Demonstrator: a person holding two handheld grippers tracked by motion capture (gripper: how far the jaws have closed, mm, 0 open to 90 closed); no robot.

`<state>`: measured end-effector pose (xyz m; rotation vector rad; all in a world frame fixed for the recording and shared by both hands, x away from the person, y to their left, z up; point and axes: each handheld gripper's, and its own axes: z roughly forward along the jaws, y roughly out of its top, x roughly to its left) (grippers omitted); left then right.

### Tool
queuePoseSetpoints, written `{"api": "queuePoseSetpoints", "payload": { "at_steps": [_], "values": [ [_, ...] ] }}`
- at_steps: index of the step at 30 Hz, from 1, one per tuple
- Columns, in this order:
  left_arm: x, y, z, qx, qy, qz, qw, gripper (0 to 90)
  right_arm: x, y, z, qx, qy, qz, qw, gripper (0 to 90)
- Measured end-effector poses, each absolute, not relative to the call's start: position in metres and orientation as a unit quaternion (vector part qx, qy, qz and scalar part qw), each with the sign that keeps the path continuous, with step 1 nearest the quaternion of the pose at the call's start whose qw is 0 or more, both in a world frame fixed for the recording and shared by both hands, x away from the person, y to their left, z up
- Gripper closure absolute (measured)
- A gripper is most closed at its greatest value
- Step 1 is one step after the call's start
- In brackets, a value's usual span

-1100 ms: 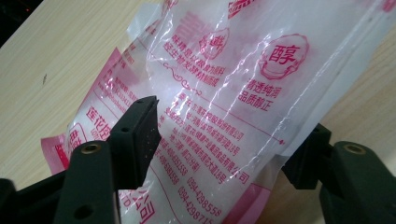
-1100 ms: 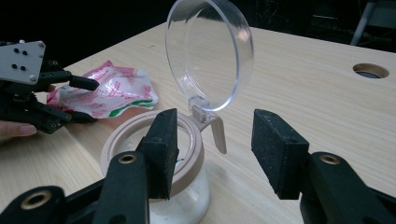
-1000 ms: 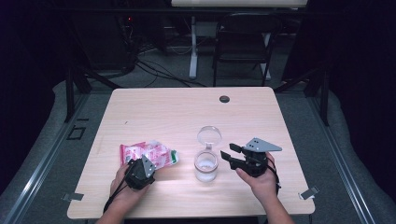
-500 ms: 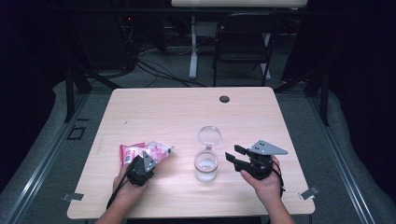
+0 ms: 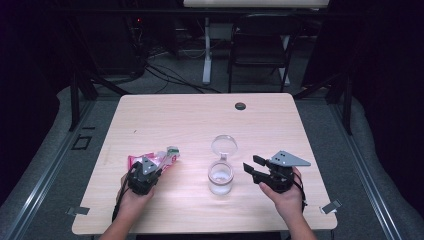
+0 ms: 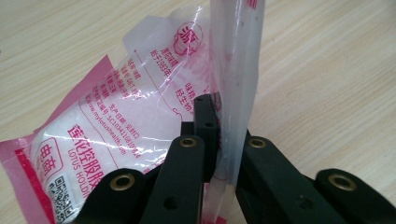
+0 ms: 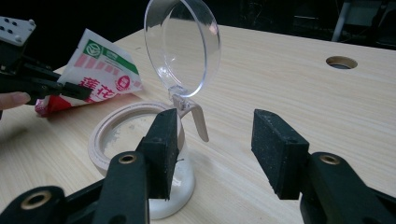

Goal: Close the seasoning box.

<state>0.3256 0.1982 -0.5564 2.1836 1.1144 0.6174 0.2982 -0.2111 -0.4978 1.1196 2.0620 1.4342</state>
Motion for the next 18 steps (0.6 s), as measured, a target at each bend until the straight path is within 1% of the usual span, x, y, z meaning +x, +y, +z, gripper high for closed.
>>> {"api": "queuePoseSetpoints", "payload": {
  "at_steps": [5, 10, 18],
  "values": [
    [0.322, 0.211, -0.544, 0.803, 0.434, 0.237, 0.331, 90.0, 0.298, -0.212, -0.497, 0.397, 0.737, 0.511, 0.195, 51.1],
    [0.317, 0.225, -0.530, 0.783, 0.444, 0.253, 0.356, 90.0, 0.298, -0.212, -0.497, 0.397, 0.736, 0.512, 0.196, 51.1],
    [0.312, 0.246, -0.508, 0.754, 0.459, 0.282, 0.375, 90.0, 0.298, -0.212, -0.497, 0.398, 0.736, 0.512, 0.197, 51.1]
  ]
}}
